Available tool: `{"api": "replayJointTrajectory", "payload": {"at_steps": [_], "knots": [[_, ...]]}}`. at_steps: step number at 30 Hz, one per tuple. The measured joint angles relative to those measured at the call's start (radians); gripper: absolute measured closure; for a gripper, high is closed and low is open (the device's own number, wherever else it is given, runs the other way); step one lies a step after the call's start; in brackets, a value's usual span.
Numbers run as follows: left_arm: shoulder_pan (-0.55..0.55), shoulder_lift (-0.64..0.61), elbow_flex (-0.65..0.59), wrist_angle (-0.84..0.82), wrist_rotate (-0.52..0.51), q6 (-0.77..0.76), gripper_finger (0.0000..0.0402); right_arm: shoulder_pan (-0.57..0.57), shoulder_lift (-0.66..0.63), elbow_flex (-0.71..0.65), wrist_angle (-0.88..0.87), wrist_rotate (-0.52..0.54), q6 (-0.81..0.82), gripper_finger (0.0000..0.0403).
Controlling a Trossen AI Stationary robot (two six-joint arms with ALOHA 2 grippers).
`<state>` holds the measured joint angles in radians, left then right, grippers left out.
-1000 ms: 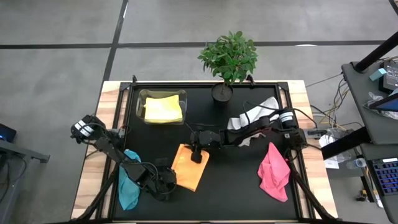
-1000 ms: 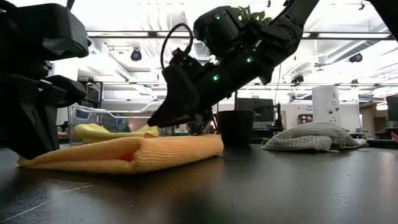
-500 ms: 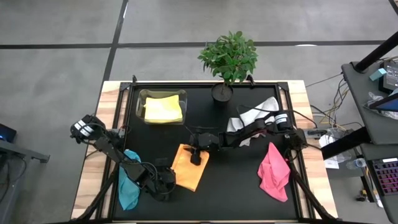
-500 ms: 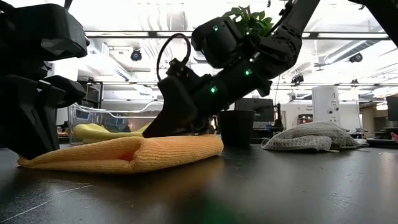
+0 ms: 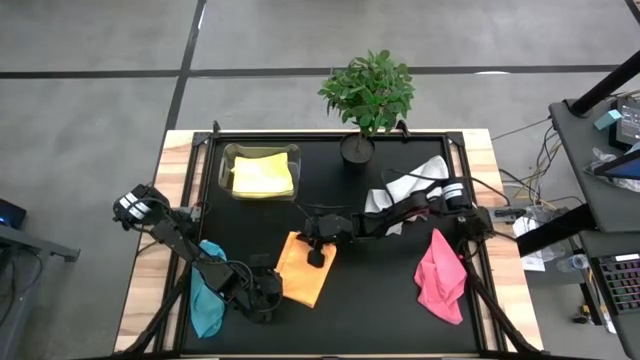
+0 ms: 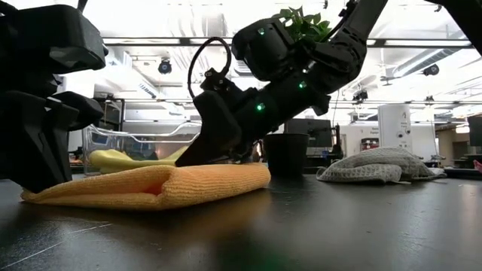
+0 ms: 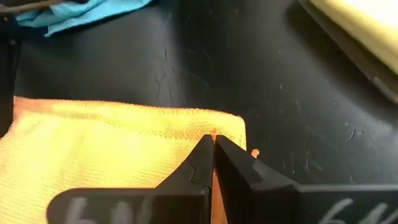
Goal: Fold microfiber towels
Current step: Fold the orange towel
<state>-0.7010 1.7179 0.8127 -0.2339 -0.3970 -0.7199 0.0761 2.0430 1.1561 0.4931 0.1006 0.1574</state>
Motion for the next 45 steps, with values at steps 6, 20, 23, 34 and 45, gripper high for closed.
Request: {"api": "replayJointTrajectory", "payload": {"at_steps": [6,20,23,34,45], "knots": [[0.001,-0.02,-0.002,-0.002,0.001,0.023,0.0395,0.0,-0.047,0.014,0.022,0.048,-0.047,0.0394],[0.002,-0.065,-0.011,-0.064,0.015,0.022,0.0395,-0.005,0.016,0.045,0.015,0.18,-0.063,0.0394],[0.001,-0.089,-0.013,-0.113,0.026,0.019,0.0395,-0.006,-0.003,0.046,0.013,0.111,-0.045,0.0393],[0.001,-0.114,-0.017,-0.134,0.034,0.019,0.0395,-0.034,0.01,0.047,-0.047,-0.013,0.04,0.0309],[0.001,-0.114,-0.019,-0.124,0.026,0.019,0.0395,-0.033,0.054,0.046,0.0,-0.013,0.045,0.0295]]}}
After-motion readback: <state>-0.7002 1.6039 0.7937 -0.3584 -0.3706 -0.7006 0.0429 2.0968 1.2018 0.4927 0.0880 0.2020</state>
